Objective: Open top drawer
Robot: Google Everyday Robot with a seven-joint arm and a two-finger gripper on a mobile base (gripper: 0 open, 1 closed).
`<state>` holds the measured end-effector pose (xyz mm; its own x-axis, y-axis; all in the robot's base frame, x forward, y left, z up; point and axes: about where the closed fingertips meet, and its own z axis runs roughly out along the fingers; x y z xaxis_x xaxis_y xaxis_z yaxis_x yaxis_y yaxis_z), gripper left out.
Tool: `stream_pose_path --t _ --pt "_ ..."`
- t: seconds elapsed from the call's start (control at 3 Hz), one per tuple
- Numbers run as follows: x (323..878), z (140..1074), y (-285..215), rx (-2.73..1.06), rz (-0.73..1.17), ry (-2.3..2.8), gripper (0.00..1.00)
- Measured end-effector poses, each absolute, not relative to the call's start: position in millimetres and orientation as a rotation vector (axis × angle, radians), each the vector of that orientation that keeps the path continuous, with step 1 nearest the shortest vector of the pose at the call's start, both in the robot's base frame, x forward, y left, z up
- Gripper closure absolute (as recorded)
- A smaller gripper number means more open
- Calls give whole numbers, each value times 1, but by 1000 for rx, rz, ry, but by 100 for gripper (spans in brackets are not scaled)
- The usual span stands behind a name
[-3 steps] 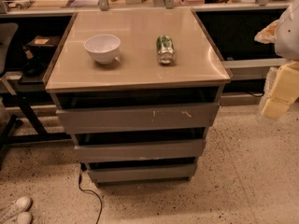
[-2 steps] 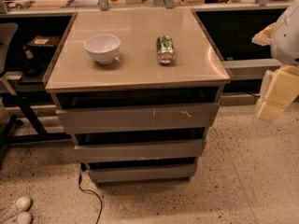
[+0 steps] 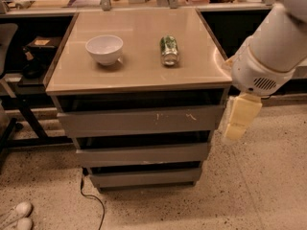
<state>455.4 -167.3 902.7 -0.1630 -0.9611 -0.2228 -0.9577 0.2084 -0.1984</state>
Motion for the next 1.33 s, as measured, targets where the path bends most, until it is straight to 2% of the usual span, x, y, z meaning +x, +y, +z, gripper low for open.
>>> stream_pose_path --t 0.67,1.33 --pt "466 825 -137 -1883 83 2225 0" --pt "469 811 -131 -1875 99 2217 0"
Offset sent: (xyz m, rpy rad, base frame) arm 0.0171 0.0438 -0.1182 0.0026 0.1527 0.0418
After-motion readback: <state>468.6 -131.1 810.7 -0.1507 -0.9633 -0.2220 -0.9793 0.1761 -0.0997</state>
